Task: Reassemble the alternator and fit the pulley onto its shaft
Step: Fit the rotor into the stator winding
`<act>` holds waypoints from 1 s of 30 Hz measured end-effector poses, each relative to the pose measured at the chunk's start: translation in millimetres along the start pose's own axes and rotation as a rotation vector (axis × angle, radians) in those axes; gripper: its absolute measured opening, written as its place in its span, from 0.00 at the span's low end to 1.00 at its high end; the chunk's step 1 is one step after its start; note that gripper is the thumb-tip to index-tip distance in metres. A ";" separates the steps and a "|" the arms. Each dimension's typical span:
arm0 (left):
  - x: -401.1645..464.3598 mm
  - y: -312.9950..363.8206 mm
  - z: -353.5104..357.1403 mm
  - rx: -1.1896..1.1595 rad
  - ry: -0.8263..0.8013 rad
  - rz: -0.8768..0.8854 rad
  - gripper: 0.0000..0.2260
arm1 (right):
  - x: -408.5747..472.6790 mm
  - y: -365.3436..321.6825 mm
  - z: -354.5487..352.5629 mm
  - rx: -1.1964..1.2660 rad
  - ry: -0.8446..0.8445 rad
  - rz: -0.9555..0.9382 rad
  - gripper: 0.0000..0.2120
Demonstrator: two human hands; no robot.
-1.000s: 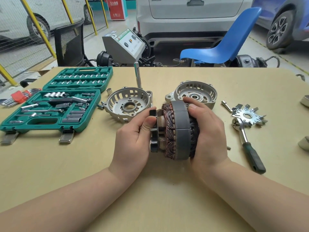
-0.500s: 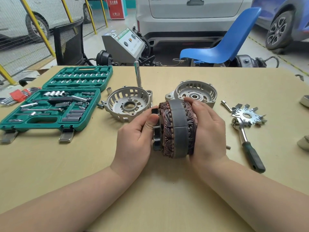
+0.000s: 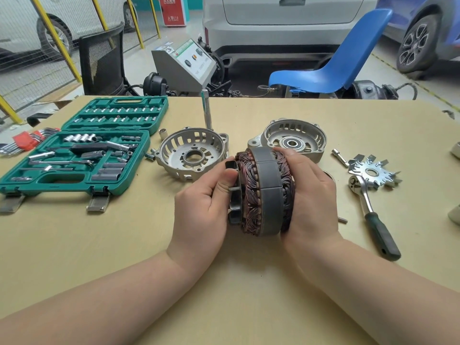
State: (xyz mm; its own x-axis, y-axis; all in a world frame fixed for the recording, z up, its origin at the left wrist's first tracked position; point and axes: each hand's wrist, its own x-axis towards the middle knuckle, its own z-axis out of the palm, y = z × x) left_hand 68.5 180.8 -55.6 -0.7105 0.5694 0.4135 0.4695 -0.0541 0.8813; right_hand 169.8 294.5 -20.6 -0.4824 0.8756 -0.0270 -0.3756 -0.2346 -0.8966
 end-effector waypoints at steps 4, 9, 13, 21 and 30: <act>0.4 -0.7 1.3 -0.048 -0.006 -0.037 0.19 | 0.3 2.8 0.4 0.011 0.000 0.039 0.11; 1.5 -2.2 2.0 -0.057 -0.019 -0.021 0.18 | 1.8 4.7 -0.8 0.037 -0.011 0.080 0.14; 1.6 -2.1 1.3 -0.041 0.000 -0.018 0.20 | 2.2 6.2 0.4 0.042 -0.040 0.051 0.13; 6.1 3.5 5.6 -0.083 0.027 -0.008 0.14 | 3.6 8.0 0.9 0.088 -0.047 0.073 0.15; 9.4 -4.0 1.7 -0.049 0.024 0.008 0.16 | 10.4 8.7 -4.6 0.008 -0.093 0.060 0.11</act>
State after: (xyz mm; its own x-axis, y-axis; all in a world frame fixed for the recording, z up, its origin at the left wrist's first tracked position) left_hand 60.8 187.8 -55.6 -0.7192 0.5494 0.4254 0.4493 -0.0993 0.8879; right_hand 165.1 303.5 -30.7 -0.5754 0.8170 -0.0386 -0.3500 -0.2886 -0.8912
